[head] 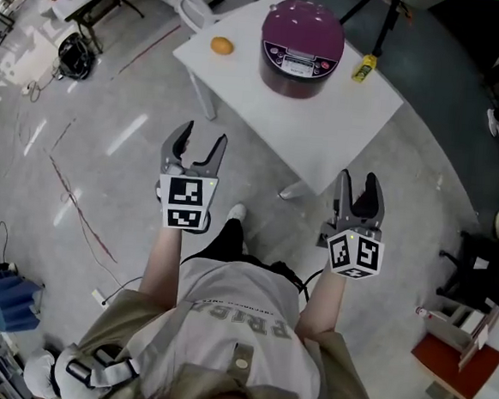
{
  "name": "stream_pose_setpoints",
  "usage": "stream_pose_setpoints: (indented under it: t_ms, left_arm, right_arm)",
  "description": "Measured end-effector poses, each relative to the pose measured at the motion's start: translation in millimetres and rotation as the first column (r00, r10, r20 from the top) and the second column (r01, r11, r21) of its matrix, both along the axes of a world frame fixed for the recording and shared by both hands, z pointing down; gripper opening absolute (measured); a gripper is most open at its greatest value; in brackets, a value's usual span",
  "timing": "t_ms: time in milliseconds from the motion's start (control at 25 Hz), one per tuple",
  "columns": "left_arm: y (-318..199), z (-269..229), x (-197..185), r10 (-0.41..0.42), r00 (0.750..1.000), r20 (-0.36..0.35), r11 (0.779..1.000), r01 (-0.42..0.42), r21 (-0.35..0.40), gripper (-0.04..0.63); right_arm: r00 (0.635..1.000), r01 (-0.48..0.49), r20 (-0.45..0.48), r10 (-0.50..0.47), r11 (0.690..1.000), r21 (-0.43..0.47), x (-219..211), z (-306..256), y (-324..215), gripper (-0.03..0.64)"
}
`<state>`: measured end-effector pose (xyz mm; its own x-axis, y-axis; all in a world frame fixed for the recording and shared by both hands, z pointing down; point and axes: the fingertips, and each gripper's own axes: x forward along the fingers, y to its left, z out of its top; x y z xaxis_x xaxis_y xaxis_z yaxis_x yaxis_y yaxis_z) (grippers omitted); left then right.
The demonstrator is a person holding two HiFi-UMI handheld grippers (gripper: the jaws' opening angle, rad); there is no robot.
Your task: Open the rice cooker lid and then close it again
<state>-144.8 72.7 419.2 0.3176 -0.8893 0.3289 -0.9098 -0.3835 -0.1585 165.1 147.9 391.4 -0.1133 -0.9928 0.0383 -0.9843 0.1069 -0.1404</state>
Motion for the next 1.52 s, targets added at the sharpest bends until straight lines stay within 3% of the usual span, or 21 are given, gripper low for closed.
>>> stream_pose_setpoints:
  t_ms: [760, 1520]
  left_arm:
    - [-131, -3, 18, 0.151, 0.988, -0.015, 0.988, -0.15, 0.042, 0.287]
    - [-172, 30, 31, 0.201, 0.98, 0.004, 0.979, -0.2, -0.043, 0.287]
  right_arm:
    - [0.995, -0.098, -0.02, 0.099, 0.995, 0.02, -14, -3, -87, 0.253]
    - [0.995, -0.093, -0.026, 0.091, 0.994, -0.049, -13, 19, -134, 0.253]
